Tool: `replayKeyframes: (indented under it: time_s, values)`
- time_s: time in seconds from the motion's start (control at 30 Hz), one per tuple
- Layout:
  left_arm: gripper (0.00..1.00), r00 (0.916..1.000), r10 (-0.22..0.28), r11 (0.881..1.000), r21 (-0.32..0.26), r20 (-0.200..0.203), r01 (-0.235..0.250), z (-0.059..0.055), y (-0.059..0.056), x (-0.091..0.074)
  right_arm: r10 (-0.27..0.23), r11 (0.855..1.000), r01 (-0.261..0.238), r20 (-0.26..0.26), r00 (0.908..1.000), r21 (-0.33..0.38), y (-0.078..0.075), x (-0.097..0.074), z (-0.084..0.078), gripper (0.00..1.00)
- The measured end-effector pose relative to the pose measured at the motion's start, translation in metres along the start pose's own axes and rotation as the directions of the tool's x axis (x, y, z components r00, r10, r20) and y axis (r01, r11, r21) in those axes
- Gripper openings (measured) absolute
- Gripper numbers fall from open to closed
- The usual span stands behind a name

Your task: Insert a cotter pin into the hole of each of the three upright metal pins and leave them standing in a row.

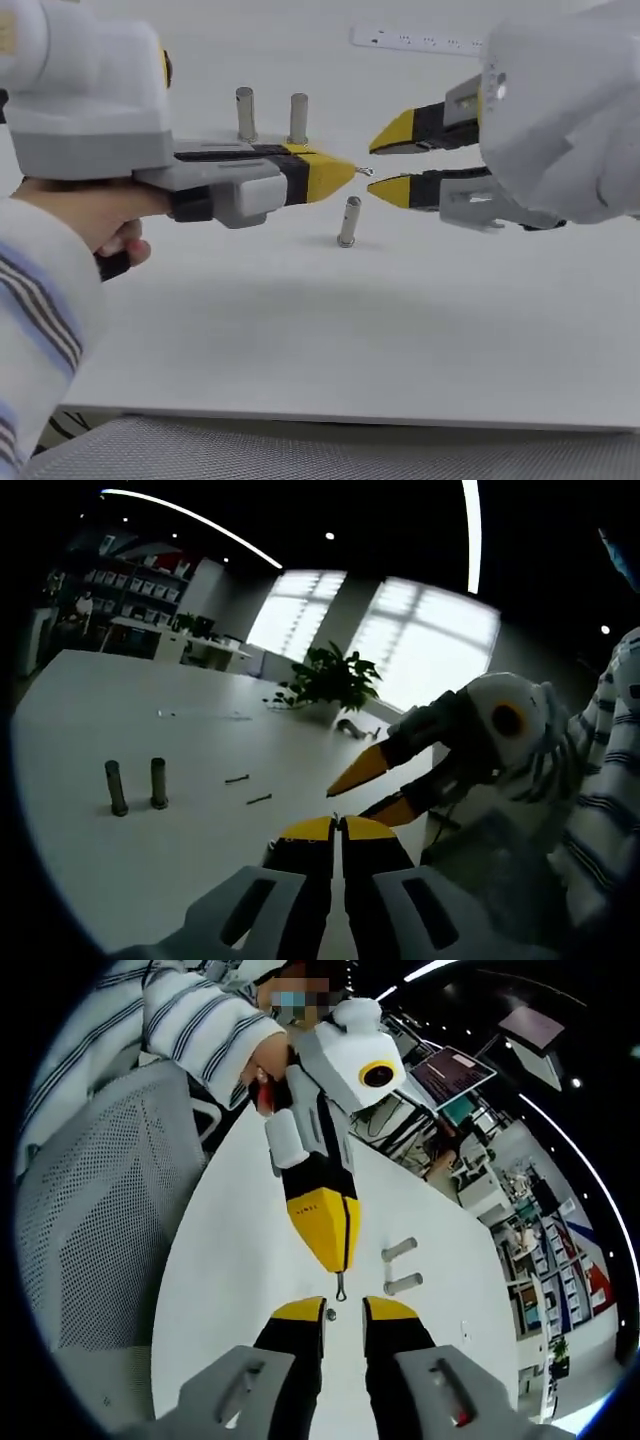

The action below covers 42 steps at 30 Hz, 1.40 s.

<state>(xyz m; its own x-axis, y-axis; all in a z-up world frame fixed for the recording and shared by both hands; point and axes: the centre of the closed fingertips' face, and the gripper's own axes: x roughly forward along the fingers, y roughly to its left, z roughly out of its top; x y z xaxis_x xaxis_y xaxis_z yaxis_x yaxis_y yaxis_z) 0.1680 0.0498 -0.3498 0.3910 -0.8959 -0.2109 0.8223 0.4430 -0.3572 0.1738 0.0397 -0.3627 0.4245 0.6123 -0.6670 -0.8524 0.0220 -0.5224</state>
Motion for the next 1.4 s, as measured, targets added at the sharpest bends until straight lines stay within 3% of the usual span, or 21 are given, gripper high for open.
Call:
replayKeyframes:
  time_s: [0.13,0.3,0.37,0.43,0.57,0.73,0.93,1.27,1.4]
  values:
    - [0.0,0.9999,-0.016,0.998,0.057,-0.002,0.016,0.002,-0.004,-0.003,0.052,0.996,-0.053,0.014,0.9985,0.078,0.004,-0.002,-0.006,0.06]
    - [0.0,0.9995,-0.033,0.993,0.113,-0.003,0.033,0.005,-0.007,-0.007,0.125,0.974,-0.137,0.076,0.9892,0.182,0.012,-0.007,-0.003,0.06]
    - [0.0,0.998,-0.062,0.987,0.148,-0.002,0.062,0.006,-0.014,-0.009,0.173,0.944,-0.206,0.145,0.9743,0.257,0.018,-0.011,0.001,0.05]
    - [0.0,0.9966,-0.083,0.98,0.18,0.002,0.081,0.007,-0.02,-0.011,0.192,0.926,-0.236,0.171,0.9665,0.294,0.02,-0.011,0.001,0.04]
    - [0.0,0.9942,-0.107,0.964,0.243,-0.005,0.106,0.006,-0.028,-0.014,0.213,0.913,-0.26,0.179,0.9607,0.313,0.021,-0.013,0.0,0.06]
    - [0.0,0.9889,-0.148,0.943,0.302,-0.007,0.143,0.007,-0.038,-0.015,0.237,0.881,-0.305,0.221,0.9461,0.361,0.027,-0.013,0.01,0.05]
    - [0.0,0.9866,-0.158,0.923,0.349,-0.041,0.163,0.002,-0.042,-0.015,0.245,0.878,-0.316,0.229,0.9421,0.36,0.03,-0.013,0.014,0.02]
    - [0.0,0.9861,-0.158,0.915,0.368,-0.054,0.166,0.0,-0.039,-0.015,0.262,0.879,-0.333,0.238,0.9352,0.342,0.036,-0.018,0.022,0.0]
    - [0.0,0.9842,-0.16,0.905,0.387,-0.075,0.177,-0.003,-0.038,-0.014,0.268,0.873,-0.344,0.25,0.9305,0.345,0.039,-0.019,0.026,0.0]
